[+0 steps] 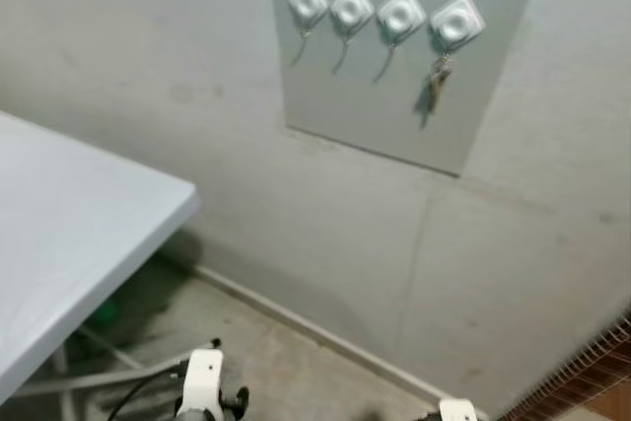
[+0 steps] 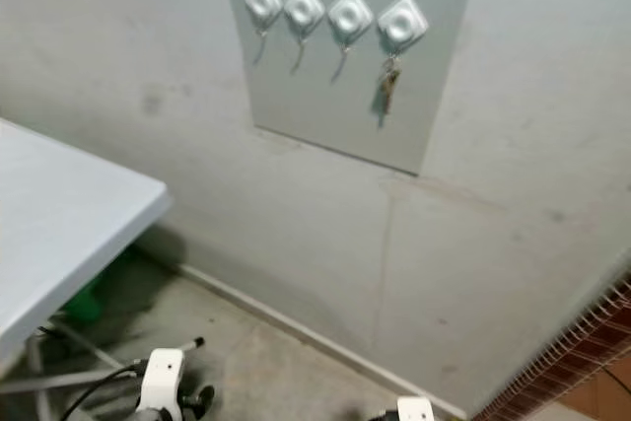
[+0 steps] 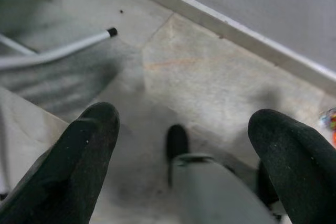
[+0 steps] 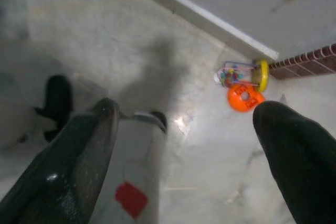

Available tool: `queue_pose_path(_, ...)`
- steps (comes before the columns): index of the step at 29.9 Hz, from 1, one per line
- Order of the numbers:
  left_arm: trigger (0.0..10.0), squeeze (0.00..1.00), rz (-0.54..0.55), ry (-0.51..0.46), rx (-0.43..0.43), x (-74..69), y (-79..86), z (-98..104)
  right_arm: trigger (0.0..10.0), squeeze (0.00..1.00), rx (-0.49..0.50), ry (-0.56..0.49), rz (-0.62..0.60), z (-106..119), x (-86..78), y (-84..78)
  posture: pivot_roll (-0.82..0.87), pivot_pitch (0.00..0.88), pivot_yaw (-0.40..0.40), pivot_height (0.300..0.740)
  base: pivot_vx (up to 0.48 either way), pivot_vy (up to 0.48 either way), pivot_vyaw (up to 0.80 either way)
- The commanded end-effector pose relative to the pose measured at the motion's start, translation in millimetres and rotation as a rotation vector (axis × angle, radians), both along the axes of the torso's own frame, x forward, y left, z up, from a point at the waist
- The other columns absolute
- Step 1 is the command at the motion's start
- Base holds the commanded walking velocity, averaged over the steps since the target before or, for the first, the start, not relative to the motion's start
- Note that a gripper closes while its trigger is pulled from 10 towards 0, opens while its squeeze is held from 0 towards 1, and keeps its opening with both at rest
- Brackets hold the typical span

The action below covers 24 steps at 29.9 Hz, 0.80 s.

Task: Hang keys on a hook

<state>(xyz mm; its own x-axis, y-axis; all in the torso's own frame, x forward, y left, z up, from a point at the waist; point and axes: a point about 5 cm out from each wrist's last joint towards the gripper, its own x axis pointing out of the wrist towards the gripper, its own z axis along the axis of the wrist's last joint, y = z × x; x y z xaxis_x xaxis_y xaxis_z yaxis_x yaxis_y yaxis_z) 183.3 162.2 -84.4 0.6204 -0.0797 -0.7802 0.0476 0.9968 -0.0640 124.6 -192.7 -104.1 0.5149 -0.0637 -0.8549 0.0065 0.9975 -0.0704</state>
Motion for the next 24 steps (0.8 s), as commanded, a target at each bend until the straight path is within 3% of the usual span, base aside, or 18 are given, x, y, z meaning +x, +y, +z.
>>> queue_pose_path(1,10.0,0.00,0.006,0.011,0.028,-2.9,8.8,-0.9,10.0,0.00,0.009,0.004,0.010,-0.2,1.7,3.9,-0.08,0.000,0.035,0.732,0.000,0.000,0.80)
queue_pose_path(24,10.0,0.00,0.004,0.023,0.049,-6.4,11.7,-2.4,10.0,0.00,0.018,0.038,0.005,-3.2,-8.1,2.0,-0.06,0.000,0.030,0.732,0.000,0.000,0.80)
